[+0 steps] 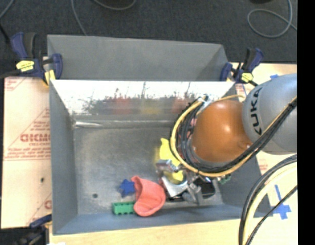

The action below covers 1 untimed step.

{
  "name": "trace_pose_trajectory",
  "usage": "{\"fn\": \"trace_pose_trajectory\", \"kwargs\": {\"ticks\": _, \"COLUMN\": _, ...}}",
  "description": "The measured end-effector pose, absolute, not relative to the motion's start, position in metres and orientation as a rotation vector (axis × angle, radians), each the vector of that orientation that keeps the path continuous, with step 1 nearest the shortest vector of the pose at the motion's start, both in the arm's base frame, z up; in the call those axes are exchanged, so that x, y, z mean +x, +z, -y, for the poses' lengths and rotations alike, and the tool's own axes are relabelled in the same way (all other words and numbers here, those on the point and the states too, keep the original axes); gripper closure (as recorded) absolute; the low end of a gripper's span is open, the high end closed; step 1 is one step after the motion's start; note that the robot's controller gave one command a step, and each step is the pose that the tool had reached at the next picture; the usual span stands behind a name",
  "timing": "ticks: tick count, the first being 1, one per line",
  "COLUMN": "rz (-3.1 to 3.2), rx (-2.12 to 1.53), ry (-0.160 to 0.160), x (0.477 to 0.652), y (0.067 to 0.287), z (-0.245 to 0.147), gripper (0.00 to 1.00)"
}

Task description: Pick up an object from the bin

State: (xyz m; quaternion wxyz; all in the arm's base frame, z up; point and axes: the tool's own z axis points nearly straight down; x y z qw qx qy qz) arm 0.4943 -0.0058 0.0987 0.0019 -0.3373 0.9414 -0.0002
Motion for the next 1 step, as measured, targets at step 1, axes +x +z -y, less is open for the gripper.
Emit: {"fn": "trace_pose_trajectory", "kwargs": {"ticks": 1, "rz": -3.079, "rx": -0.646, "ry": 0.003, "x": 0.5003, "y": 0.127, "z": -0.0037, "gripper": 0.0}}
